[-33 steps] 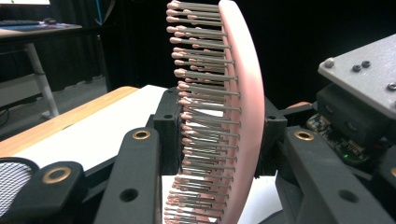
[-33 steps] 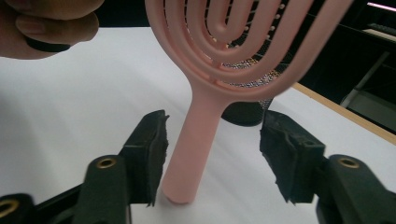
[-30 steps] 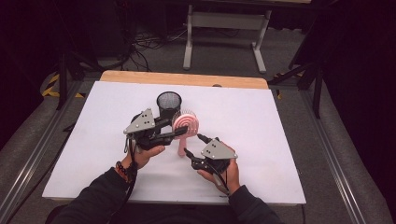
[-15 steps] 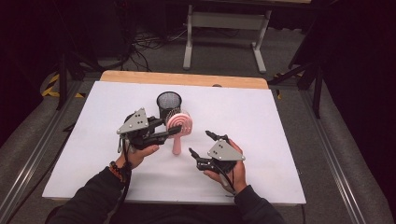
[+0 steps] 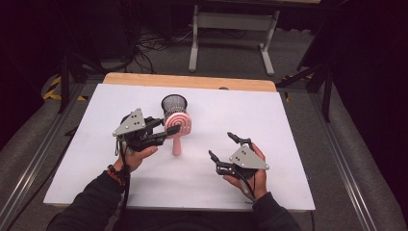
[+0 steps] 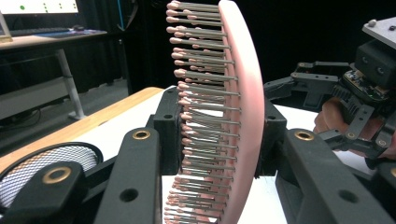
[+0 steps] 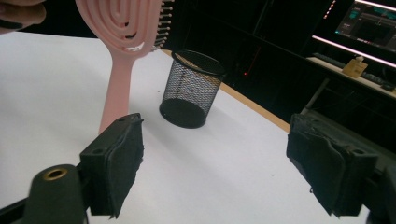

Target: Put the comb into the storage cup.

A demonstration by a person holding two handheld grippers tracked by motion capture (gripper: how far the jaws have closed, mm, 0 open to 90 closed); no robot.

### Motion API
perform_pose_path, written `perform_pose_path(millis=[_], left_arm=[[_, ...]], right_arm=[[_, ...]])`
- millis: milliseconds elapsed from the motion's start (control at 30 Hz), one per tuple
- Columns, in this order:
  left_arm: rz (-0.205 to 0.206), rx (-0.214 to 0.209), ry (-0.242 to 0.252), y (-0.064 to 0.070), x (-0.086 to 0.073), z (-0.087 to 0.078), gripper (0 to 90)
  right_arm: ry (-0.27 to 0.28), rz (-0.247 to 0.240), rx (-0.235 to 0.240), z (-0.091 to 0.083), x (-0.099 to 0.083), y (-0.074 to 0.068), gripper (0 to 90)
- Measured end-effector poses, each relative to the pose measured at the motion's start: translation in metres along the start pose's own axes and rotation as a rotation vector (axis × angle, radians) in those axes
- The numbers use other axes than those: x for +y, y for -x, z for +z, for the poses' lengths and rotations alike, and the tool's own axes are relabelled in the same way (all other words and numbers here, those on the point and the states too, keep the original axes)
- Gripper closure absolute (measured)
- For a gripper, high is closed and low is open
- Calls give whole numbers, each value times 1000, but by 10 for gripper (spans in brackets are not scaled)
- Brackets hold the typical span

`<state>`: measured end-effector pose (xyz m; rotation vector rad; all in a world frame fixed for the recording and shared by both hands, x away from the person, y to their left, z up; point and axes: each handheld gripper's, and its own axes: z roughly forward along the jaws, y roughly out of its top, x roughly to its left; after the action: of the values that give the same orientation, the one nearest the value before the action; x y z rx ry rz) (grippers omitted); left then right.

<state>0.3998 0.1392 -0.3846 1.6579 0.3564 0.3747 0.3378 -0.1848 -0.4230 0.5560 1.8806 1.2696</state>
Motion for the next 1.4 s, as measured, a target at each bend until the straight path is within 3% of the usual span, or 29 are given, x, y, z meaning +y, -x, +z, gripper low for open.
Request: perform_pose_path(millis=[400, 800, 1033, 1400], left_arm=[[-6, 29, 36, -7, 5, -12, 631], [3, 66, 81, -12, 11, -24, 631], [2, 82, 104, -17, 16, -30, 631], [29, 124, 184, -26, 42, -44, 631]], right_arm=[[19, 46, -48, -19, -18, 18, 172], [10, 65, -94, -32, -37, 31, 142], [-16, 106, -112, -39, -48, 39, 120], [-21, 107, -132, -40, -51, 40, 121]])
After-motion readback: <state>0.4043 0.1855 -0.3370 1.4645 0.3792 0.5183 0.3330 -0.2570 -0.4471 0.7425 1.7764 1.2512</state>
